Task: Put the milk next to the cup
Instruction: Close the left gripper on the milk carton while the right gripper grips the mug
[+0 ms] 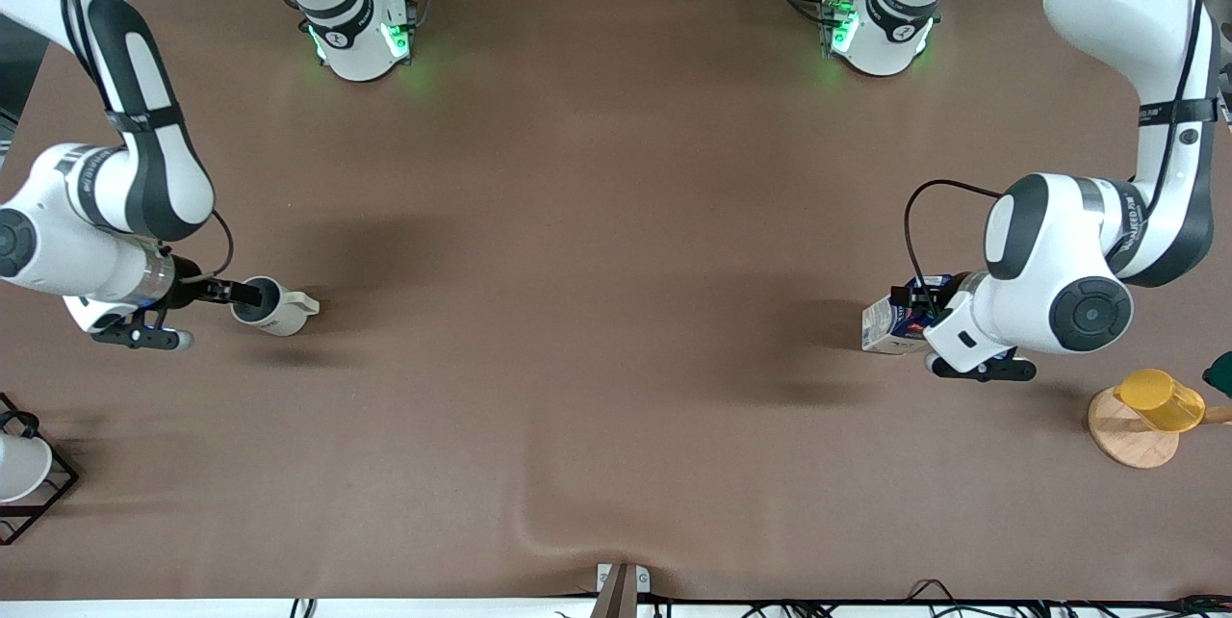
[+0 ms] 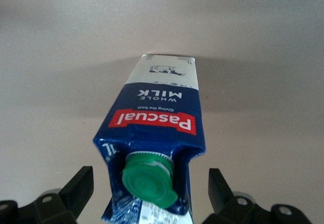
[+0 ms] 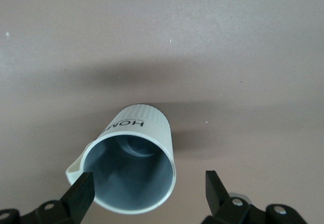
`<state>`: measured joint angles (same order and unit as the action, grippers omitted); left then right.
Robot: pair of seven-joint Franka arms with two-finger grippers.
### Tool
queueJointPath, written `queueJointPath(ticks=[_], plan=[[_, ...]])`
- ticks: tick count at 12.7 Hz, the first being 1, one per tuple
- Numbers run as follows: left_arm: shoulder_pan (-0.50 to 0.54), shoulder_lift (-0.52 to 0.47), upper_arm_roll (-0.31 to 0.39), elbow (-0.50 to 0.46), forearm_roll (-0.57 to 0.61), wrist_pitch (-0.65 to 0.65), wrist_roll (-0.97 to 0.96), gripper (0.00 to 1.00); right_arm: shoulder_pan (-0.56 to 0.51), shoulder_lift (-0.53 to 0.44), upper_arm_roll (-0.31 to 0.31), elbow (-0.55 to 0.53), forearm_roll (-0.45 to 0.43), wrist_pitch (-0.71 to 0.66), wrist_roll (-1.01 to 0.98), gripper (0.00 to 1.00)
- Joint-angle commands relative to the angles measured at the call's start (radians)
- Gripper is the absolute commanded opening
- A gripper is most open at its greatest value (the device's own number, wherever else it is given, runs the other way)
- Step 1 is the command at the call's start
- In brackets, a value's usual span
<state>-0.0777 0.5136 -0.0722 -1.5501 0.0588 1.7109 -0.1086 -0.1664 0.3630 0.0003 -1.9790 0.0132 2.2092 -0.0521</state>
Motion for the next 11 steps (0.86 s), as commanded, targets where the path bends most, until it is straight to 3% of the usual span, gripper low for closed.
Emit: queueJointPath(ticks=[1,2,3,4,5,6,7,9,10,11], plan=[[0.001,0.02,-0.003,-0.004,0.024,0.057,-0.014,1.0,-0.018,-0.007,0.013,-0.034,0.014,0.049,-0.031,0.82],[0.001,0.032,-0.004,-0.004,0.024,0.09,-0.014,0.77,-0.021,-0.003,0.013,-0.034,0.014,0.052,-0.052,0.74],[0.003,0.034,-0.003,-0.002,0.024,0.093,-0.01,0.25,-0.03,0.004,0.013,-0.034,0.014,0.069,-0.072,0.65],[0.006,0.034,-0.003,-0.002,0.024,0.093,-0.008,0.05,-0.044,0.013,0.013,-0.034,0.014,0.081,-0.093,0.57],[0.006,0.03,-0.004,-0.002,0.024,0.092,-0.003,0.0,-0.047,0.025,0.013,-0.034,0.017,0.09,-0.101,0.5],[0.006,0.026,-0.003,-0.001,0.024,0.092,0.0,0.0,-0.051,0.03,0.015,-0.034,0.022,0.105,-0.101,0.47],[0.006,0.022,-0.004,0.001,0.024,0.093,0.001,0.0,-0.051,0.031,0.015,-0.034,0.022,0.107,-0.101,0.38],[-0.005,-0.01,-0.003,0.005,0.024,0.092,0.0,0.0,-0.048,0.033,0.017,-0.034,0.027,0.104,-0.101,0.08],[-0.002,-0.033,-0.003,0.005,0.024,0.087,0.0,0.0,-0.044,0.031,0.018,-0.034,0.031,0.099,-0.098,0.0],[0.0,-0.052,-0.004,0.005,0.023,0.084,0.001,0.0,-0.039,0.03,0.018,-0.032,0.042,0.095,-0.098,0.0]])
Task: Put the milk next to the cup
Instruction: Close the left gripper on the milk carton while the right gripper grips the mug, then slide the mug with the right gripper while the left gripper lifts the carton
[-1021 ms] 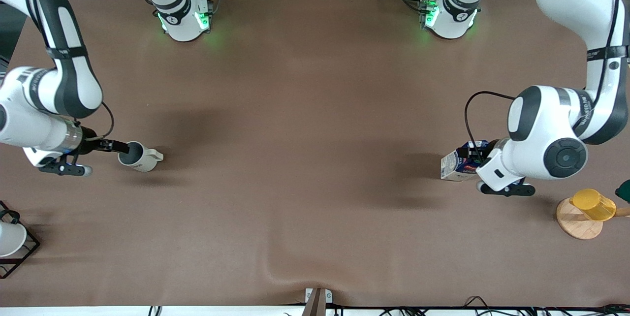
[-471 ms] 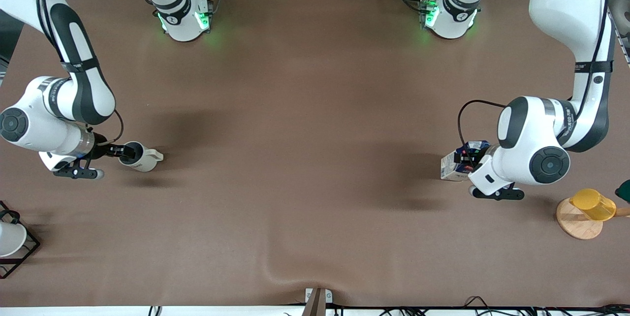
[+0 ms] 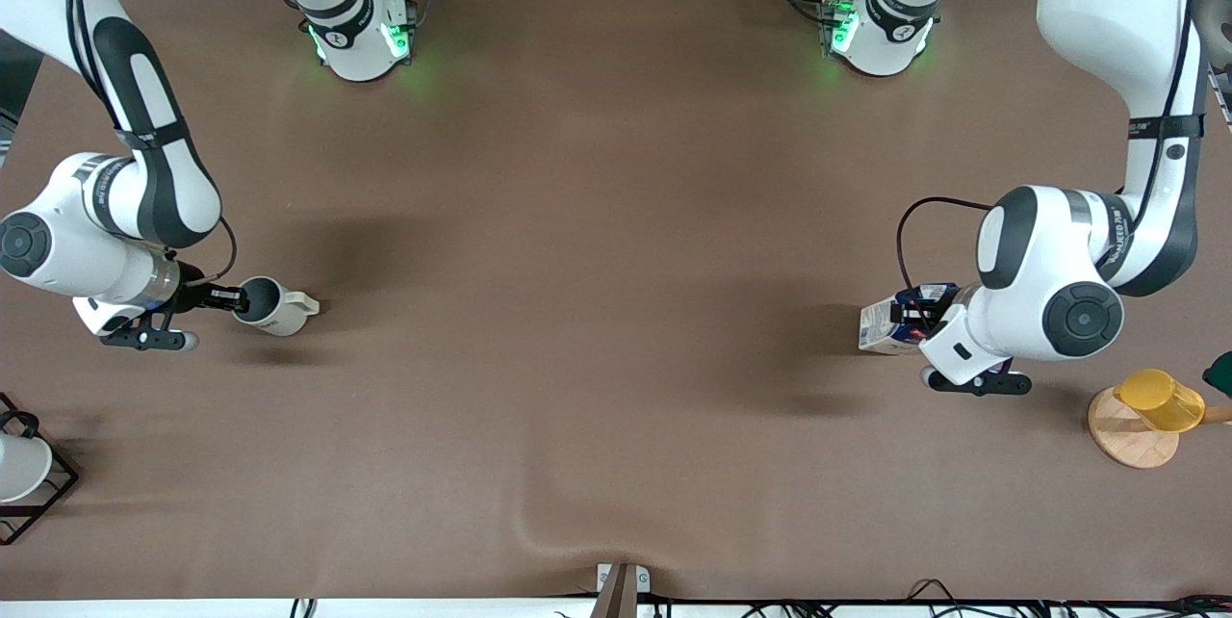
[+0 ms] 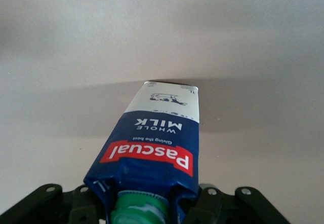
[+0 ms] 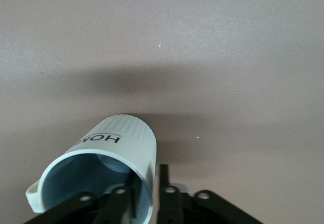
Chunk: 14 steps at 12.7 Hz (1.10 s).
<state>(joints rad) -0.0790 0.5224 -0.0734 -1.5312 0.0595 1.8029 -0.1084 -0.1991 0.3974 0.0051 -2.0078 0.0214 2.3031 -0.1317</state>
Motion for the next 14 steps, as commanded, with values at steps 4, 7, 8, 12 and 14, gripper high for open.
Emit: queueJointPath(ticks=[4,7,8,12,14], plan=[[-0.008,-0.113,-0.005,-0.007,0.006,-0.008,-0.017,0.0,0.07,-0.048,0.021,0.075,0.112,-0.225,0.12,0.0],[-0.008,-0.128,-0.022,-0.006,0.006,-0.008,-0.051,0.0,0.199,-0.066,0.021,0.203,0.121,-0.41,0.39,0.0],[-0.008,-0.128,-0.023,-0.003,0.006,-0.008,-0.065,0.0,0.248,-0.065,0.021,0.237,0.132,-0.433,0.491,0.0],[-0.01,-0.128,-0.097,0.02,0.006,-0.008,-0.181,0.0,0.447,-0.002,0.019,0.36,0.245,-0.421,0.869,0.0],[-0.013,-0.127,-0.132,0.019,0.008,-0.008,-0.243,0.0,0.548,0.072,0.018,0.446,0.258,-0.398,1.04,0.0]])
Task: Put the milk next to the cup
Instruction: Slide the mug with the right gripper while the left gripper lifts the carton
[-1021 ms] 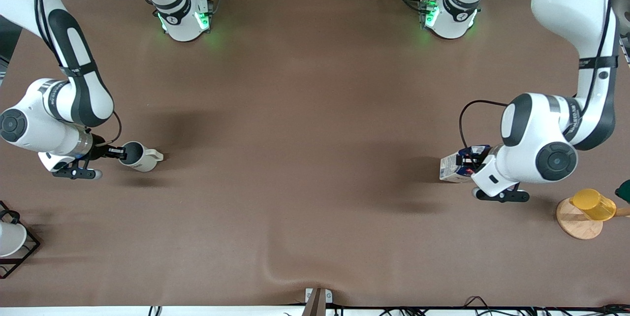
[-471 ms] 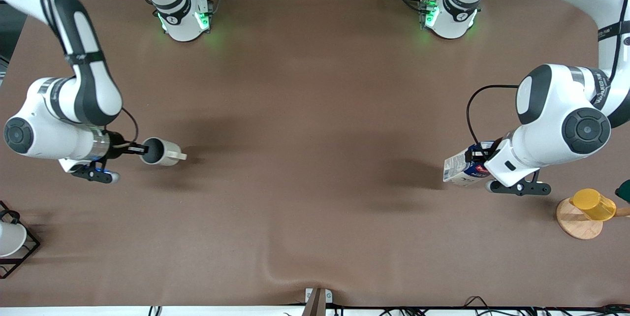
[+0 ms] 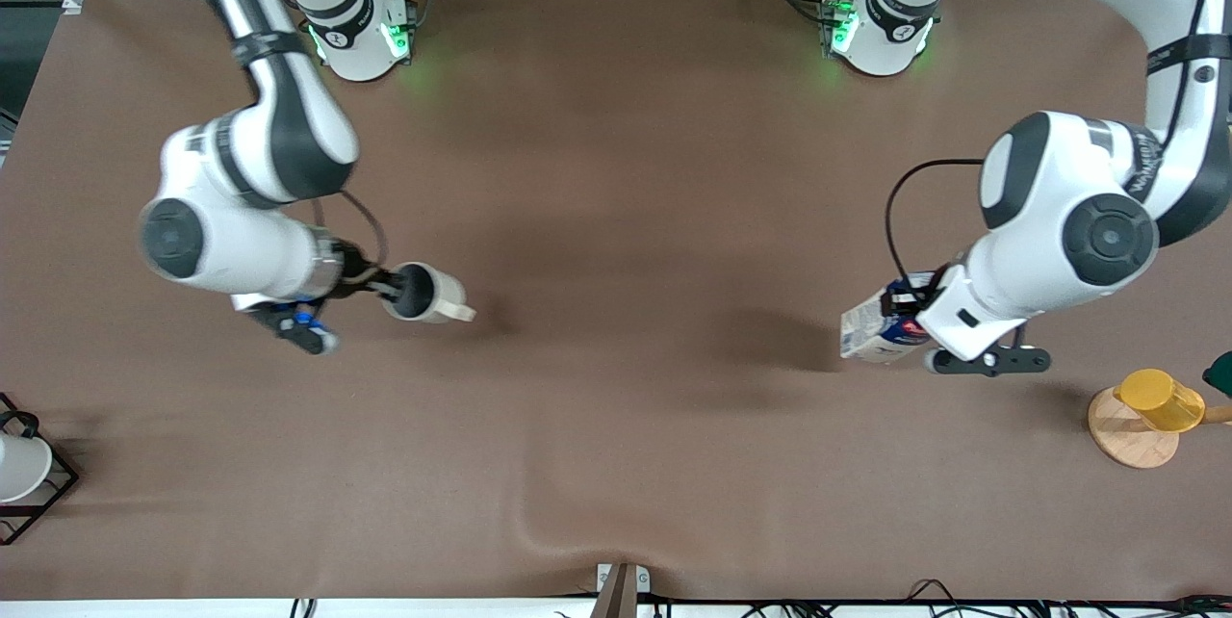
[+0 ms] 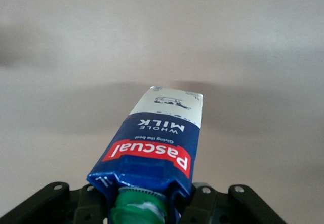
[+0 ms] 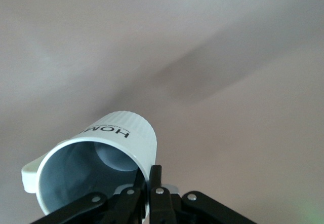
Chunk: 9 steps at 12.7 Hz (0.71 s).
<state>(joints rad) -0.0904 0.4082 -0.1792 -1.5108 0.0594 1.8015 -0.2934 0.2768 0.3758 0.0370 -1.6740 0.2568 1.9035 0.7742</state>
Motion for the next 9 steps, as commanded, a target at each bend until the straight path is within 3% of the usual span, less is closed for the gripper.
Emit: queueJointPath(ticks=[1,5,9], plan=[[-0.002,-0.012,-0.037,-0.002,0.008,-0.007,-0.076,0.0,0.099,0.133,-0.014,0.143,0.024,0.032,0.216,0.0],[-0.009,-0.012,-0.042,-0.003,0.01,-0.022,-0.082,0.0,0.254,0.306,-0.016,0.289,0.016,0.178,0.472,0.0],[-0.003,-0.014,-0.084,-0.008,0.014,-0.078,-0.108,0.0,0.338,0.386,-0.019,0.306,0.013,0.324,0.537,0.0]])
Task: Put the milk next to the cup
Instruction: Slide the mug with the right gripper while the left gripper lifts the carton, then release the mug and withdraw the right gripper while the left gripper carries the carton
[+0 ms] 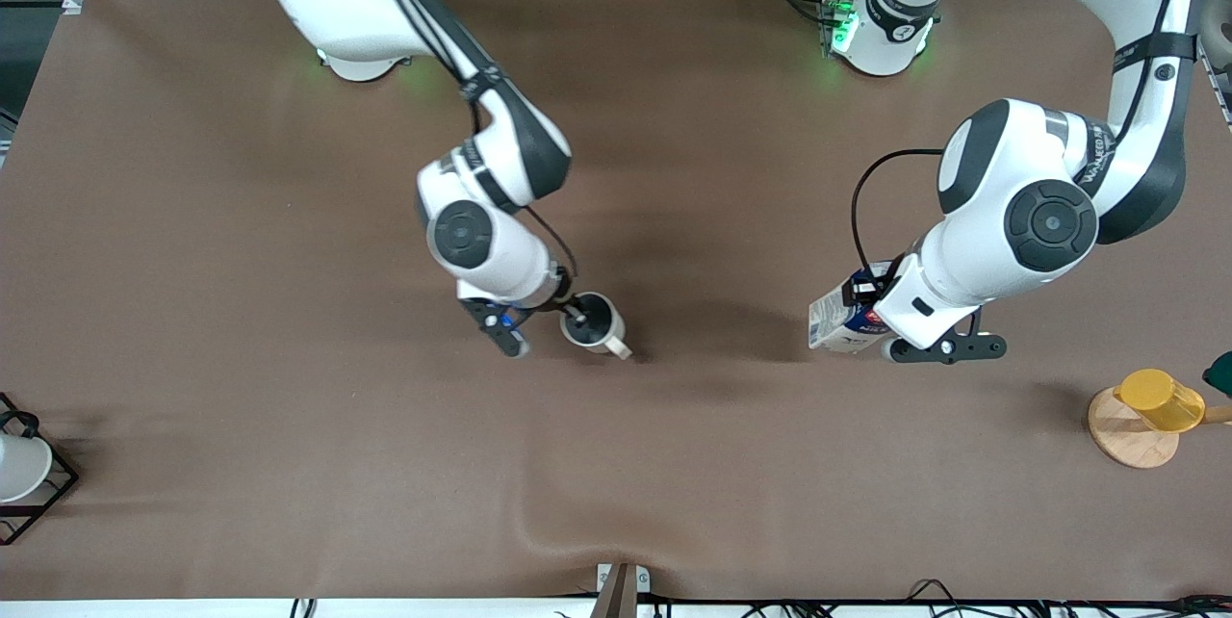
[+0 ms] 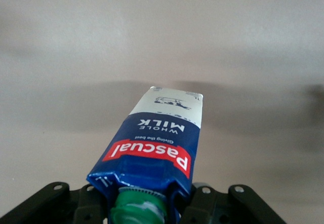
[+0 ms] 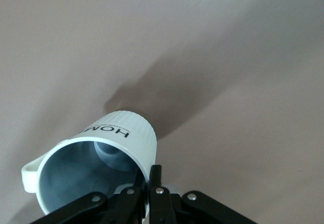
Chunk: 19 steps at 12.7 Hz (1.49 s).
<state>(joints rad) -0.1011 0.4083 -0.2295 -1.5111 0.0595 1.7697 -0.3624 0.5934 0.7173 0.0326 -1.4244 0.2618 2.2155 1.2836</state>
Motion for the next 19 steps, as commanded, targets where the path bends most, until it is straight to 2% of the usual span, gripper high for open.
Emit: queueJointPath(ticks=[1,3,4,5,6,8,11,13,16,18,19], plan=[[0.007,-0.014,-0.059,-0.008,0.019,-0.059,-0.04,0.0,0.041,0.065,-0.019,0.07,0.007,0.022,0.054,0.0],[0.001,-0.014,-0.088,-0.012,0.019,-0.068,-0.076,0.0,0.06,0.094,-0.02,0.094,-0.027,0.027,0.083,0.0],[-0.002,-0.013,-0.102,-0.012,0.02,-0.073,-0.098,0.0,0.063,0.097,-0.02,0.094,-0.035,0.027,0.088,0.16],[-0.009,-0.013,-0.106,-0.015,0.02,-0.075,-0.104,0.0,0.063,0.096,-0.02,0.096,-0.036,0.023,0.088,0.93],[-0.018,-0.013,-0.106,-0.015,0.02,-0.084,-0.105,0.0,0.063,0.09,-0.02,0.096,-0.038,0.015,0.086,1.0],[-0.023,-0.013,-0.106,-0.017,0.02,-0.098,-0.105,0.0,0.046,0.061,-0.019,0.099,-0.033,-0.047,0.085,1.0],[-0.049,-0.013,-0.106,-0.032,0.02,-0.102,-0.131,0.0,-0.047,0.007,-0.016,0.179,-0.029,-0.308,0.03,1.0],[-0.094,-0.003,-0.106,-0.034,0.02,-0.113,-0.186,0.0,-0.134,-0.094,-0.017,0.168,-0.03,-0.454,-0.195,1.0],[-0.196,0.015,-0.106,-0.024,0.019,-0.139,-0.335,0.0,-0.315,-0.162,-0.02,0.165,-0.045,-0.681,-0.431,1.0],[-0.262,0.052,-0.106,0.006,0.013,-0.139,-0.447,0.0,-0.432,-0.168,-0.019,0.163,-0.114,-0.727,-0.702,1.0],[-0.308,0.075,-0.105,0.037,0.008,-0.139,-0.492,0.0,-0.484,-0.168,-0.02,0.163,-0.122,-0.747,-0.816,1.0]])
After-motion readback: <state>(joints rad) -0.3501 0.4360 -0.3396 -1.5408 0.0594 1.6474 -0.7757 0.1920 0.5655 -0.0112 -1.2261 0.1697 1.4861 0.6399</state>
